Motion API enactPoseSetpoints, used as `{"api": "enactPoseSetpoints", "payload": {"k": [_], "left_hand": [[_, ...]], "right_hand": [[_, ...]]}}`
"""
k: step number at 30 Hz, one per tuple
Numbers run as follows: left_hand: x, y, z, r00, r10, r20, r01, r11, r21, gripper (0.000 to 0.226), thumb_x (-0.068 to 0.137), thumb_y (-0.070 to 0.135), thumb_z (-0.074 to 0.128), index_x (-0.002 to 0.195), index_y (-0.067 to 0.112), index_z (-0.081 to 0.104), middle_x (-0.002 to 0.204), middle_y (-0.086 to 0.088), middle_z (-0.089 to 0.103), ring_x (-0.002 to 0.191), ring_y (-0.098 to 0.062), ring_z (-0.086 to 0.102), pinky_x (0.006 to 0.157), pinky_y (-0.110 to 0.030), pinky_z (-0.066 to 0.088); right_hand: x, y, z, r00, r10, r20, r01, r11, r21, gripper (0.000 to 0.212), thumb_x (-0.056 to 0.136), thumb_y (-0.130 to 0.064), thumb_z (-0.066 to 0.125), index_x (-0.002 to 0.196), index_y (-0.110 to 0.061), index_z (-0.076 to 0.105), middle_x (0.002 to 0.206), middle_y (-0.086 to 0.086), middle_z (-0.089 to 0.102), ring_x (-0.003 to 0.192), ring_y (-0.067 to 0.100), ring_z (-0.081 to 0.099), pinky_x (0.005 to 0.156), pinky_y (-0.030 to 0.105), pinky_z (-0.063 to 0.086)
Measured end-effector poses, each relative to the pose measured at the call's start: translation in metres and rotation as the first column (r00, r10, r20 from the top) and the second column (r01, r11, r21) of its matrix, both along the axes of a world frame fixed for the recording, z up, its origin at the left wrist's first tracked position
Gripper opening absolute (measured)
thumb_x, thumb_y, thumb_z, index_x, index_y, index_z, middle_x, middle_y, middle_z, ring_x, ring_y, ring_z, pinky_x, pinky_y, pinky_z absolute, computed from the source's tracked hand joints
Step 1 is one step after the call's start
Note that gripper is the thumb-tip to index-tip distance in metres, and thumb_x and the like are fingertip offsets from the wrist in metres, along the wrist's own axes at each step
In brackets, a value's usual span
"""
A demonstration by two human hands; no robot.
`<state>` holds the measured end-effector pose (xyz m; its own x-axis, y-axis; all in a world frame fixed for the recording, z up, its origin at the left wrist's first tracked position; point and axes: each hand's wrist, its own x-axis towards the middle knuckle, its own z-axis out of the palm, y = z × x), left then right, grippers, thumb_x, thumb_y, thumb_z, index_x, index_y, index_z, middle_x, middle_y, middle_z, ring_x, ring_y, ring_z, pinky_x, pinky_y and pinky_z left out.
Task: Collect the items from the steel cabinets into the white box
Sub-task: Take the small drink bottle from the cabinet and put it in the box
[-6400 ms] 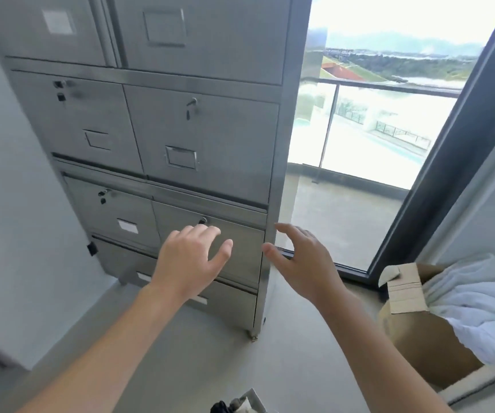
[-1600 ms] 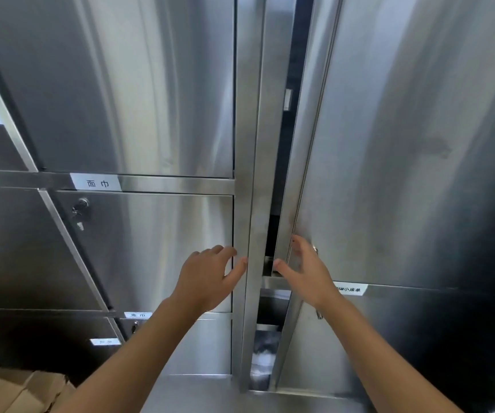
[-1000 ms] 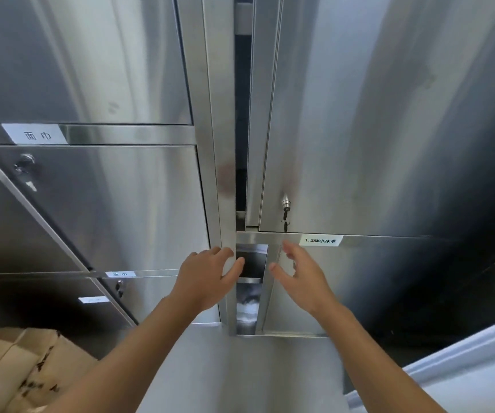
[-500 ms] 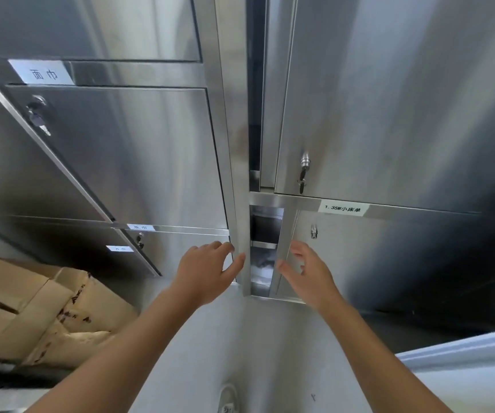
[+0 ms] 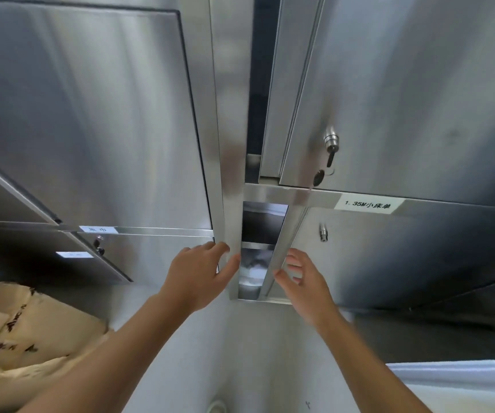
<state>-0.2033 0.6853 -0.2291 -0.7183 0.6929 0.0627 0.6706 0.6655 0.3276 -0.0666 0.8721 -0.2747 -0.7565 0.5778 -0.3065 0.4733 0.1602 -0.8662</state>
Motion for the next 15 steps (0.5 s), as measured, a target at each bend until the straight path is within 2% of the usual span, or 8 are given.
{"api": "enactPoseSetpoints", "payload": {"k": [2, 6, 9, 12, 15], "left_hand": [[-0.002, 0.002, -0.013, 1.000, -0.005, 0.015, 0.005, 1.000, 0.002, 0.064, 0.092, 0.066, 0.018, 0.115, 0.028, 0.064, 0.104, 0.011, 0.070, 0.086, -0.014, 0.063, 0.075, -0.025, 0.035], [-0.005, 0.008, -0.032, 0.999, -0.026, 0.024, 0.026, 1.000, 0.004, 0.059, 0.094, 0.064, 0.020, 0.116, 0.030, 0.063, 0.106, 0.012, 0.069, 0.085, -0.013, 0.062, 0.075, -0.025, 0.035], [-0.007, 0.011, -0.044, 0.999, -0.041, 0.032, 0.041, 0.999, -0.002, 0.065, 0.092, 0.066, 0.016, 0.115, 0.029, 0.064, 0.105, 0.011, 0.070, 0.085, -0.014, 0.062, 0.075, -0.026, 0.038], [-0.009, 0.013, -0.053, 0.996, -0.062, 0.060, 0.064, 0.997, -0.034, 0.072, 0.089, 0.069, 0.010, 0.118, 0.029, 0.062, 0.110, 0.012, 0.069, 0.092, -0.012, 0.063, 0.083, -0.026, 0.043], [-0.013, 0.014, -0.057, 0.996, -0.065, 0.068, 0.068, 0.997, -0.048, 0.070, 0.090, 0.070, 0.012, 0.122, 0.030, 0.060, 0.115, 0.012, 0.067, 0.096, -0.011, 0.062, 0.085, -0.024, 0.040]], "right_hand": [[-0.008, 0.002, -0.011, 0.999, -0.025, -0.019, 0.025, 1.000, -0.009, 0.061, 0.092, -0.038, 0.074, 0.146, -0.024, 0.048, 0.141, -0.006, 0.060, 0.129, 0.014, 0.056, 0.111, 0.035, 0.046], [-0.026, 0.009, -0.025, 0.996, -0.073, -0.056, 0.073, 0.997, 0.006, 0.064, 0.093, -0.033, 0.073, 0.149, -0.026, 0.044, 0.141, -0.009, 0.057, 0.127, 0.012, 0.057, 0.101, 0.021, 0.044], [-0.035, 0.012, -0.034, 0.993, -0.090, -0.072, 0.092, 0.995, 0.028, 0.064, 0.093, -0.037, 0.072, 0.149, -0.029, 0.043, 0.141, -0.011, 0.056, 0.126, 0.010, 0.056, 0.096, 0.015, 0.042], [-0.039, 0.013, -0.040, 0.992, -0.092, -0.081, 0.094, 0.995, 0.020, 0.064, 0.092, -0.039, 0.073, 0.148, -0.032, 0.043, 0.142, -0.011, 0.056, 0.128, 0.010, 0.055, 0.106, 0.026, 0.046], [-0.044, 0.017, -0.040, 0.992, -0.094, -0.081, 0.095, 0.995, 0.010, 0.065, 0.092, -0.039, 0.073, 0.148, -0.033, 0.042, 0.143, -0.011, 0.055, 0.129, 0.010, 0.054, 0.111, 0.032, 0.046]]}}
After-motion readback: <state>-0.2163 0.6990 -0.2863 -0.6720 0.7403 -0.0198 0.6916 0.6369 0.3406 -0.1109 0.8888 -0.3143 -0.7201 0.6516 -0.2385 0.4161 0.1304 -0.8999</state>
